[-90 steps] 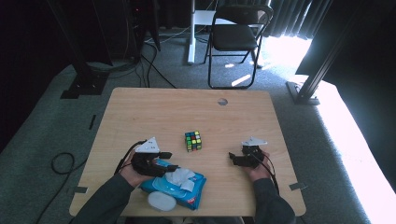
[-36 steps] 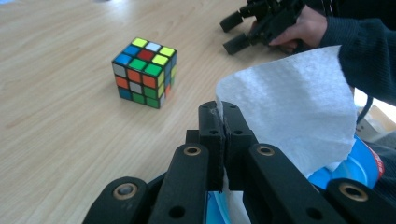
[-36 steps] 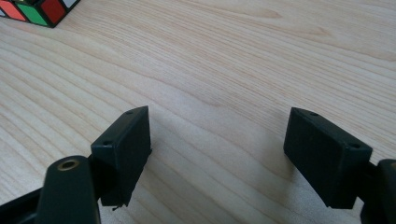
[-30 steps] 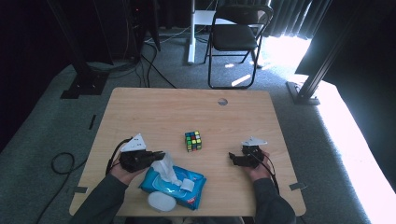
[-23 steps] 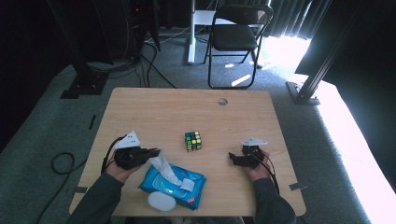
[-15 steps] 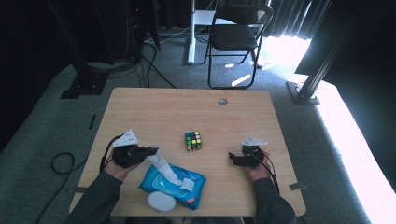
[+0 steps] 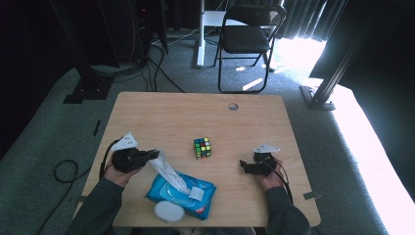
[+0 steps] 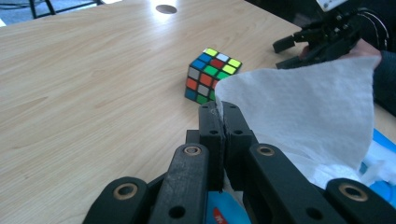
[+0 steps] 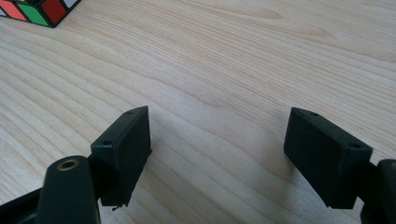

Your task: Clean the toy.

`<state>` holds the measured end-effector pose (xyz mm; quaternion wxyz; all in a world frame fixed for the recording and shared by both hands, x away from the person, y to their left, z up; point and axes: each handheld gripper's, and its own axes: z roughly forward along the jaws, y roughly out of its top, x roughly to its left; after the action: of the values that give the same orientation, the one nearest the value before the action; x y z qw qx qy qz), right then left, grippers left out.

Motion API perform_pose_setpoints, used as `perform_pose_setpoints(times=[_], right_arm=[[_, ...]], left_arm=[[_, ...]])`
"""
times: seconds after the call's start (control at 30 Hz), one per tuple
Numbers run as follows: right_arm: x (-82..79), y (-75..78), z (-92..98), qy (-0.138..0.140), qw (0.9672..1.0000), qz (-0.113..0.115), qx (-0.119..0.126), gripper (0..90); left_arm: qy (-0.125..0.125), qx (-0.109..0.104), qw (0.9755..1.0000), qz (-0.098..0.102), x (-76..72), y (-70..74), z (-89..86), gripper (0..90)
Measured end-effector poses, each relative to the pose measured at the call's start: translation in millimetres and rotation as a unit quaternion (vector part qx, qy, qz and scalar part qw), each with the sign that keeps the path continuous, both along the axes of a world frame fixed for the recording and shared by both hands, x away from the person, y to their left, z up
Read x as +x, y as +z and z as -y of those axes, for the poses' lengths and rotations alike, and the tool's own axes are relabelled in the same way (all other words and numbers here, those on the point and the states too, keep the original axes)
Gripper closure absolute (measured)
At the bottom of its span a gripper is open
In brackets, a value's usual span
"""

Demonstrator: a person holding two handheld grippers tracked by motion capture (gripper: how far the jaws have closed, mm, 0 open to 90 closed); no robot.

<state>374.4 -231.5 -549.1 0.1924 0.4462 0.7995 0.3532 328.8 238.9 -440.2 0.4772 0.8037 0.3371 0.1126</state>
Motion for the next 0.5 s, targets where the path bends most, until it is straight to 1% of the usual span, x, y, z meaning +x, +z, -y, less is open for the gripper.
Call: perform_pose_setpoints(times=[0.1, 0.13, 0.17, 0.2, 0.3, 0.37, 0.47, 0.5], right_arm=[[0.0, 0.0, 0.0, 0.000, 1.0000, 0.000, 0.000, 22.6], [0.1, 0.0, 0.0, 0.000, 1.0000, 0.000, 0.000, 22.6], [0.1, 0.0, 0.0, 0.000, 1.0000, 0.000, 0.000, 22.6], [0.1, 0.0, 0.0, 0.000, 1.0000, 0.000, 0.000, 22.6], [0.3, 0.0, 0.0, 0.001, 1.0000, 0.000, 0.000, 22.6], [0.4, 0.0, 0.0, 0.001, 1.0000, 0.000, -0.001, 22.6], [0.6, 0.0, 0.0, 0.002, 1.0000, 0.000, -0.001, 22.6], [0.7, 0.0, 0.0, 0.002, 1.0000, 0.000, -0.001, 22.6]], left_arm=[[0.009, -0.003, 1.0000, 0.000, 1.6, 1.2, -5.5, 89.2], [0.015, -0.004, 0.9999, 0.002, 1.9, 1.5, -7.1, 89.2], [0.026, -0.003, 0.9997, 0.004, 2.4, 2.2, -9.4, 89.2], [0.031, -0.008, 0.9995, 0.001, 3.6, 3.1, -13.6, 89.2], [0.046, -0.023, 0.9987, 0.001, 4.6, 5.8, -28.0, 89.2], [0.055, -0.028, 0.9981, 0.001, 4.1, 6.0, -35.2, 89.2], [0.058, -0.032, 0.9978, -0.002, 4.5, 4.6, -39.0, 89.2], [0.059, -0.030, 0.9978, -0.004, 4.8, 3.5, -39.3, 89.1]])
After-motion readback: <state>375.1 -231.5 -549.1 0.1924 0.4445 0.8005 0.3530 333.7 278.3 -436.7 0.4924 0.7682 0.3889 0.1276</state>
